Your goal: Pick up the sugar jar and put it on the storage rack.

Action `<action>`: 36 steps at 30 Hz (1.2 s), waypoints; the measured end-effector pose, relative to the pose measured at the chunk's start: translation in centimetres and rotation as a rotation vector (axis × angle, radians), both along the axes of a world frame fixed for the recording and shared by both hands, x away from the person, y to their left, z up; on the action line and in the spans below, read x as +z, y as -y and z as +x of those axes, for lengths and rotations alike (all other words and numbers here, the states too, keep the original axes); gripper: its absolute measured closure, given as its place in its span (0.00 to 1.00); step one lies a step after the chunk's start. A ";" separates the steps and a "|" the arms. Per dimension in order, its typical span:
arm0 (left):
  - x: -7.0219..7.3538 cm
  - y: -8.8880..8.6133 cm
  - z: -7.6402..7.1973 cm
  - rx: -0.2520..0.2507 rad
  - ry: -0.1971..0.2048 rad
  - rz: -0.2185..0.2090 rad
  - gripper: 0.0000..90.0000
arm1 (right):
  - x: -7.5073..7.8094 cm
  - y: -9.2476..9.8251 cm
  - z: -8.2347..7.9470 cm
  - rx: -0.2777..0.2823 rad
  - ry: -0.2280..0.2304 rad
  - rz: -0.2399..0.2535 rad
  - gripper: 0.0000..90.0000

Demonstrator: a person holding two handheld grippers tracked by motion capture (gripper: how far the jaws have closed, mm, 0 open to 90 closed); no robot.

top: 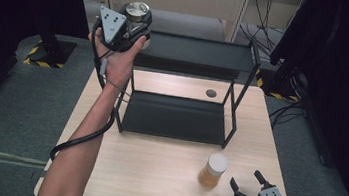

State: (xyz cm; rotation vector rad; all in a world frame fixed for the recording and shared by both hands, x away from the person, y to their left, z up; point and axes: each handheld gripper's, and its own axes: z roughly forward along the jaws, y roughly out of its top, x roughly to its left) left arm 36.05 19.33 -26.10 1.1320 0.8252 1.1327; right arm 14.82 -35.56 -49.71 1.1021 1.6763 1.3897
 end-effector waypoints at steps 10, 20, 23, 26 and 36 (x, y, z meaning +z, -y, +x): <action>0.1 0.1 1.1 0.006 -0.018 -0.003 0.38 | 0.0 0.0 0.0 0.001 0.000 0.000 0.08; 0.1 0.0 2.0 0.003 -0.035 -0.006 0.38 | 0.0 0.0 0.0 0.003 0.001 -0.003 0.08; 0.0 0.1 2.2 0.005 -0.047 -0.010 0.38 | 0.0 -0.1 0.0 0.003 0.001 -0.004 0.08; -0.2 0.0 2.4 0.008 -0.055 -0.016 0.38 | 0.0 0.0 -0.1 0.003 0.002 -0.003 0.08; -0.3 0.1 2.9 0.014 -0.076 -0.006 0.38 | 0.0 -0.1 -0.1 0.005 0.003 -0.005 0.08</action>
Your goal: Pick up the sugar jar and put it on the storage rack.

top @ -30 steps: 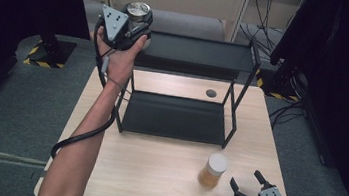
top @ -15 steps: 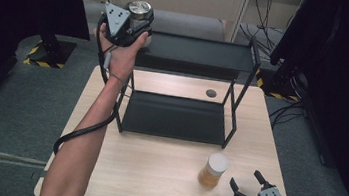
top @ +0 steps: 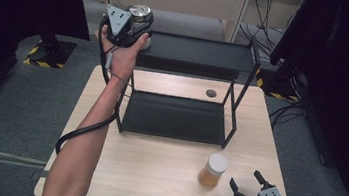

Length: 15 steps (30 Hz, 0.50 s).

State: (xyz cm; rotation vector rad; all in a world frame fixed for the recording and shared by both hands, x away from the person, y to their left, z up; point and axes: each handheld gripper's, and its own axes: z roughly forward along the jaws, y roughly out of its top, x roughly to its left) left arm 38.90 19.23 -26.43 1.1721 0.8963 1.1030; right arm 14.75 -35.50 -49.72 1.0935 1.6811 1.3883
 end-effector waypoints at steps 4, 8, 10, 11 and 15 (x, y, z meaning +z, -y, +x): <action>0.1 0.0 0.0 -0.005 -0.017 -0.010 0.36 | 0.0 0.0 0.0 0.002 0.000 -0.002 0.08; -0.1 0.0 -0.1 0.012 -0.030 -0.017 0.18 | 0.0 0.0 0.0 0.004 0.000 -0.005 0.08; -0.2 -0.1 -0.3 0.010 -0.024 -0.008 0.16 | 0.0 0.0 0.0 0.004 0.000 -0.007 0.08; -0.2 -0.1 -0.4 0.004 -0.018 -0.010 0.15 | 0.1 0.0 0.0 0.006 -0.001 -0.007 0.08; 0.0 0.0 -0.9 0.008 -0.002 -0.008 0.14 | 0.1 -0.1 0.0 0.005 -0.001 -0.009 0.08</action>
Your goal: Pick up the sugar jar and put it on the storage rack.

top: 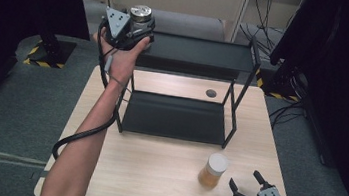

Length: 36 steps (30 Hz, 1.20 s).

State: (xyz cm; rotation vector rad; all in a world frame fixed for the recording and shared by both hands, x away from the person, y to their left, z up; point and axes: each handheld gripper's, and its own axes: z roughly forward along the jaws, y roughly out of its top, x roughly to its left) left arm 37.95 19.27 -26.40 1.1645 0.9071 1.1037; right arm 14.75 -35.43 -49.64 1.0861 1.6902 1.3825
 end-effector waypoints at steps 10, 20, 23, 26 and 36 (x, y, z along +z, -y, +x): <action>0.1 -0.1 -1.4 -0.012 -0.005 0.021 0.14 | 0.0 0.0 0.0 0.001 -0.001 0.000 0.08; -1.4 -0.4 -3.5 -0.042 0.008 0.033 0.14 | 0.0 0.0 0.0 0.005 0.000 -0.007 0.08; -1.9 -0.6 -4.1 -0.048 0.019 0.034 0.14 | 0.1 0.0 0.0 0.004 -0.002 -0.006 0.08; -2.3 -0.7 -4.7 -0.060 0.024 0.036 0.14 | 0.1 0.0 0.0 0.004 -0.005 -0.003 0.08; -3.8 -1.0 -6.2 -0.069 0.047 0.046 0.13 | 0.1 0.0 0.0 0.005 -0.002 -0.005 0.08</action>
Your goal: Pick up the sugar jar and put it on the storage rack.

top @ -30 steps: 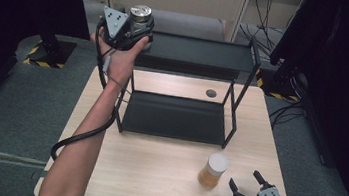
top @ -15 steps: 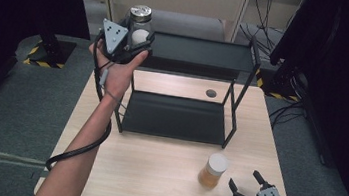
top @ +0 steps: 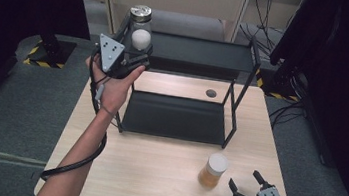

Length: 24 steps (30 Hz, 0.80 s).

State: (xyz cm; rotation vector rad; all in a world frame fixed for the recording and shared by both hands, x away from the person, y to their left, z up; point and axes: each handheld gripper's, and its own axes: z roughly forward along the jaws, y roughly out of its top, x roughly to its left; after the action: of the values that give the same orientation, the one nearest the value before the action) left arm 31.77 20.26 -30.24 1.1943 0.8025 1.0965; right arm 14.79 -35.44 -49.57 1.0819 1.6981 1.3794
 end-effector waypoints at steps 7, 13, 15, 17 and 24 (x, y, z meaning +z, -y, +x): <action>-1.2 -0.4 -1.0 -0.016 0.009 -0.003 0.13 | 0.0 0.0 0.0 -0.001 0.000 -0.001 0.08; -2.4 -0.7 -1.9 -0.027 0.009 0.000 0.13 | 0.0 0.0 0.0 -0.001 0.000 -0.002 0.08; -2.8 -0.7 -2.1 -0.031 0.006 -0.002 0.13 | 0.0 0.0 0.0 -0.001 0.000 -0.002 0.08; -3.2 -0.7 -2.2 -0.033 0.006 0.006 0.13 | 0.0 -0.1 0.0 -0.001 0.001 -0.003 0.08; -4.4 -0.8 -2.8 -0.044 0.004 0.001 0.13 | 0.0 -0.1 0.0 0.000 0.001 -0.003 0.08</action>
State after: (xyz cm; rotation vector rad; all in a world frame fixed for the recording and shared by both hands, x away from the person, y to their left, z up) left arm 28.93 21.07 -34.68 1.2047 0.7688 1.0629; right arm 14.77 -35.37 -49.58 1.0793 1.6983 1.3766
